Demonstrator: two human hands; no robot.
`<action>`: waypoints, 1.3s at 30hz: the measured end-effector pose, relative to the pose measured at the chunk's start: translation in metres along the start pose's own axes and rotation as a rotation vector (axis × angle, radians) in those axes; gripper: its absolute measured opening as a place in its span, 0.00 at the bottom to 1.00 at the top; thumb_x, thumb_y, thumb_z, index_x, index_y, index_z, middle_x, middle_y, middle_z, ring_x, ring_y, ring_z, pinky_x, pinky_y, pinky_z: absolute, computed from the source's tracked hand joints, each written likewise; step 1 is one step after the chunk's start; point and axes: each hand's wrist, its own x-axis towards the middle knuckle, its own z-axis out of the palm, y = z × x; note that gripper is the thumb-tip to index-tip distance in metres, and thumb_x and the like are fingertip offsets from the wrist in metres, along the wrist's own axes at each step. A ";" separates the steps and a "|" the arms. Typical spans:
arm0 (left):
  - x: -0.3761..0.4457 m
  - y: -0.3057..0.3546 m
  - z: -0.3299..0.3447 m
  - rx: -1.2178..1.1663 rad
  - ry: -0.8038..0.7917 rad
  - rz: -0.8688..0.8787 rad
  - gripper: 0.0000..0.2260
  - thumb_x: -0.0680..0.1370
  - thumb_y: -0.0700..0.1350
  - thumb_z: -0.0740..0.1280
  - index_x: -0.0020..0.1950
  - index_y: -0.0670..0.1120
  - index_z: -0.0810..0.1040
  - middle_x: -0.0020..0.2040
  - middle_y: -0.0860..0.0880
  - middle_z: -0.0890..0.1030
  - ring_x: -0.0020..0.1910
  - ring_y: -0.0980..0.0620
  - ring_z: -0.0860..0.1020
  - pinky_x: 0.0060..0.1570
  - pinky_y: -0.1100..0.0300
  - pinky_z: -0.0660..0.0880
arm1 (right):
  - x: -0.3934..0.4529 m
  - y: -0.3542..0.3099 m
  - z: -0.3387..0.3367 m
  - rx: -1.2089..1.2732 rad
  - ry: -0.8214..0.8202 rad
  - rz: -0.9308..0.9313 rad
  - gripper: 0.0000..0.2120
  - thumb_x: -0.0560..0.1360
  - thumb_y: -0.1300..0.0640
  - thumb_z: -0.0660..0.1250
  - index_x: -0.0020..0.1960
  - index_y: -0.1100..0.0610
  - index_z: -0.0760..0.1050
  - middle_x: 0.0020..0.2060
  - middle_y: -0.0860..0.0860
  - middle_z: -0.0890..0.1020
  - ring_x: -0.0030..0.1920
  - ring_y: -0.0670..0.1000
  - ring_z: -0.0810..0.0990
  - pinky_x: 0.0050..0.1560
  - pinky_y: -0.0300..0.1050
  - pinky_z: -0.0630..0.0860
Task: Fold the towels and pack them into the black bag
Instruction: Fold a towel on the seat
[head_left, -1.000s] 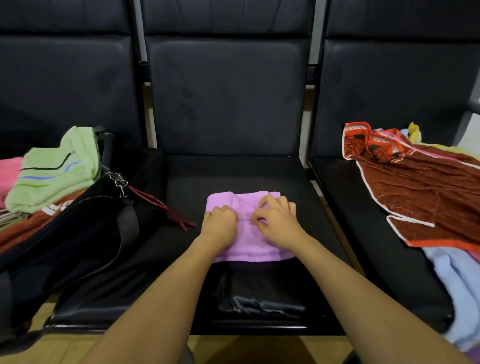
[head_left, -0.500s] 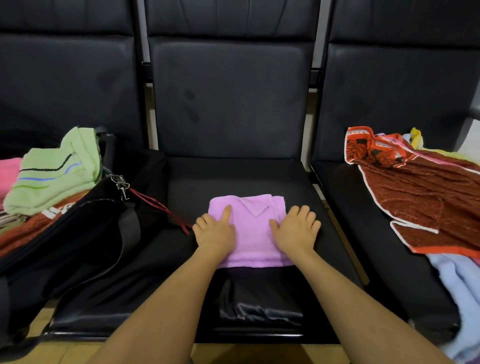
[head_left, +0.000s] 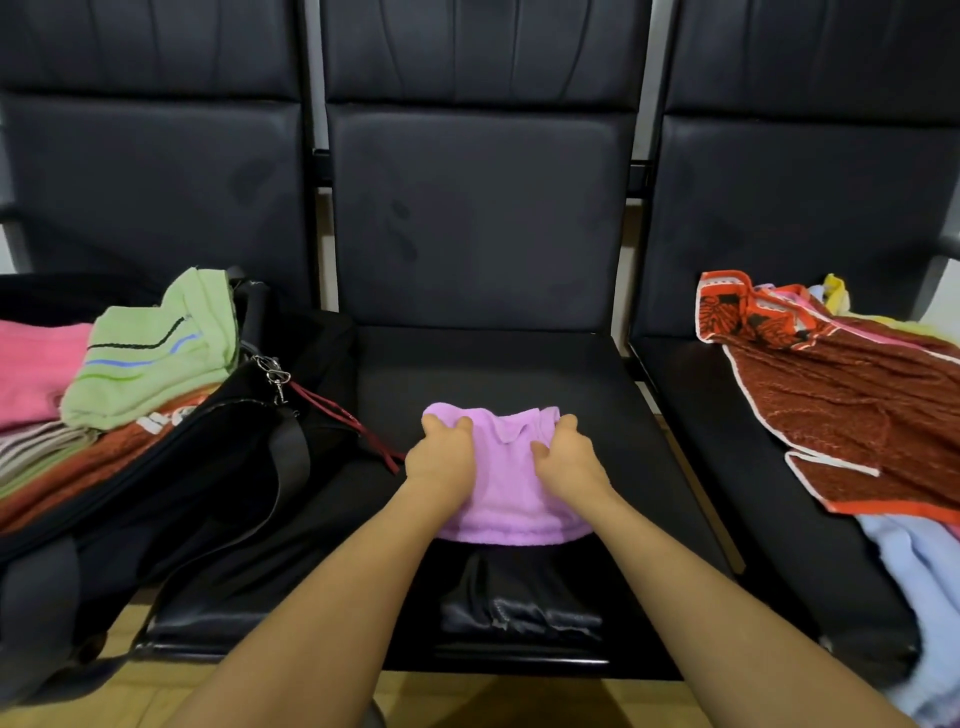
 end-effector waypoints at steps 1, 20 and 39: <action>-0.001 -0.002 -0.007 0.029 0.021 -0.006 0.20 0.81 0.42 0.54 0.73 0.45 0.59 0.68 0.38 0.62 0.55 0.40 0.76 0.50 0.52 0.71 | 0.000 -0.005 -0.002 0.045 0.005 -0.011 0.17 0.81 0.56 0.58 0.66 0.62 0.62 0.57 0.60 0.76 0.53 0.58 0.78 0.50 0.52 0.76; -0.046 -0.131 -0.156 0.267 0.443 -0.040 0.15 0.81 0.39 0.54 0.68 0.44 0.65 0.63 0.42 0.65 0.50 0.41 0.77 0.40 0.53 0.66 | -0.051 -0.179 0.014 0.413 0.072 -0.416 0.16 0.79 0.54 0.60 0.63 0.60 0.66 0.53 0.55 0.77 0.48 0.53 0.77 0.36 0.41 0.70; -0.046 -0.331 -0.151 0.044 0.172 -0.198 0.15 0.81 0.42 0.55 0.66 0.43 0.69 0.60 0.40 0.66 0.54 0.37 0.74 0.59 0.48 0.70 | -0.089 -0.315 0.140 -0.262 -0.028 -0.509 0.17 0.78 0.61 0.57 0.65 0.64 0.61 0.61 0.58 0.75 0.60 0.61 0.76 0.52 0.48 0.70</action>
